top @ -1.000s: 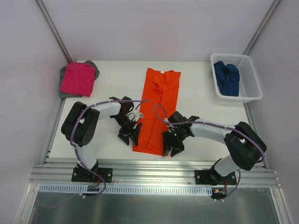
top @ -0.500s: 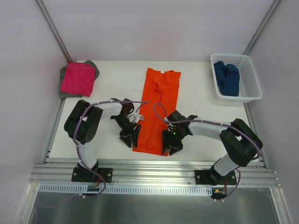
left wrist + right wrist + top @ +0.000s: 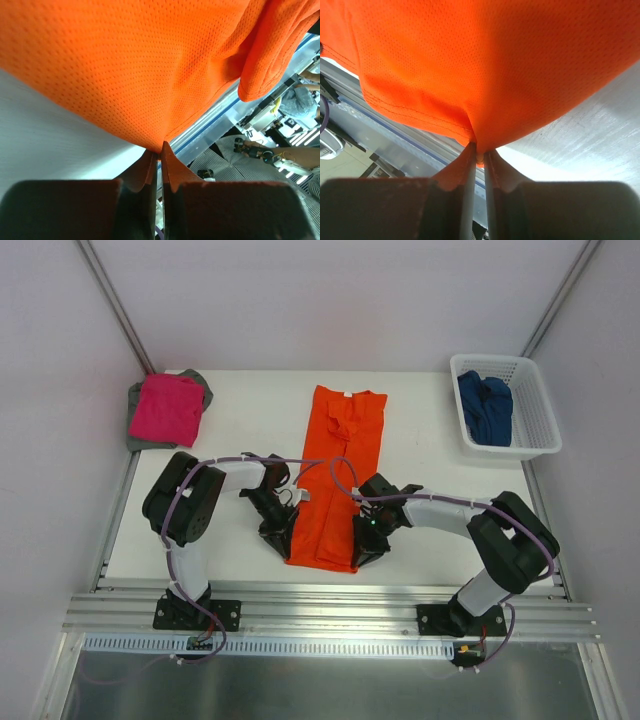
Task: Fold and stack the t-shirts
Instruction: Fold the tshirt
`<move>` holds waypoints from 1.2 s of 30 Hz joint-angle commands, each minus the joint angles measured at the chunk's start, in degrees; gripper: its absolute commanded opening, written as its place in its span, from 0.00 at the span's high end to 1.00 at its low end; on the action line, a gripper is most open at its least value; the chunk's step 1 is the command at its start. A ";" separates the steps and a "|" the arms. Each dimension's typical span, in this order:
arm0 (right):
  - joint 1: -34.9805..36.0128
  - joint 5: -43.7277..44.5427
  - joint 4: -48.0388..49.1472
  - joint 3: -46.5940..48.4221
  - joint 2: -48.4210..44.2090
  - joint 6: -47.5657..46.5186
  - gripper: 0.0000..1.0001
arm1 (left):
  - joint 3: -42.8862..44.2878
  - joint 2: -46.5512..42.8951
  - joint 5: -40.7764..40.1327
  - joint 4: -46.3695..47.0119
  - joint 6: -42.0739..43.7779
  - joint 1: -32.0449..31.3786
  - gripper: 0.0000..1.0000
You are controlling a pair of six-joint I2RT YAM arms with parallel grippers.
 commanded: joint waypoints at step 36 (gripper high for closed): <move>-12.77 2.72 -9.76 10.17 -10.36 -13.26 0.96 | 15.10 -5.72 -4.89 -7.98 4.03 -1.50 1.00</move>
